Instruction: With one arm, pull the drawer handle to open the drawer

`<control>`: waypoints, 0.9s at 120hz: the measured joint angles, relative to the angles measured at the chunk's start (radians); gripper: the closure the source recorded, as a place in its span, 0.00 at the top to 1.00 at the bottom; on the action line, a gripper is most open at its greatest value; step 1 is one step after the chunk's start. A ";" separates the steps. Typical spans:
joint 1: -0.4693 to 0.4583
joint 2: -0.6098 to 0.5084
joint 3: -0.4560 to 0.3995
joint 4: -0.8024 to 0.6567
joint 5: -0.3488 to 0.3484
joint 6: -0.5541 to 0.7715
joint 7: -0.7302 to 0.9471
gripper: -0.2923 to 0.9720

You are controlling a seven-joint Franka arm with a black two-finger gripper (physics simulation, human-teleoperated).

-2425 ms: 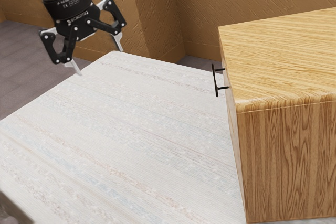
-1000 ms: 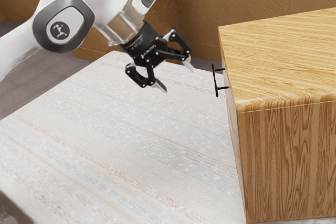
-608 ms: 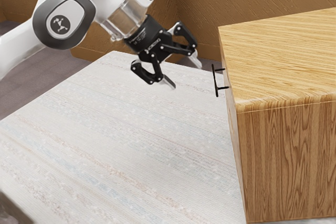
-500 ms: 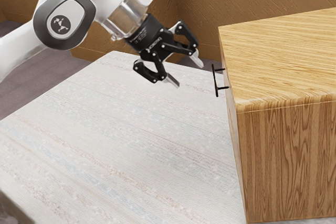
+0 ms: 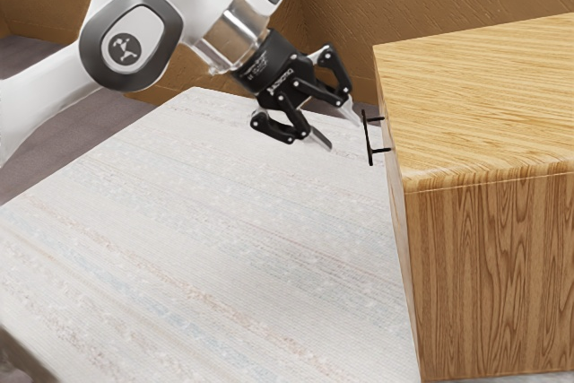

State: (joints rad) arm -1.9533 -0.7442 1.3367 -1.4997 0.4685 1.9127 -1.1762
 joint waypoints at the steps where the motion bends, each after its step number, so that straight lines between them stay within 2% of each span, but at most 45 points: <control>1: -0.002 0.000 0.001 0.002 0.000 0.000 0.000 0.44; 44: -0.046 -0.009 0.033 0.015 0.001 0.016 0.016 0.40; 108: -0.052 -0.029 0.037 0.022 0.001 0.024 0.029 0.32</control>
State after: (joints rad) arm -2.0049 -0.7736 1.3737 -1.4775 0.4695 1.9367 -1.1468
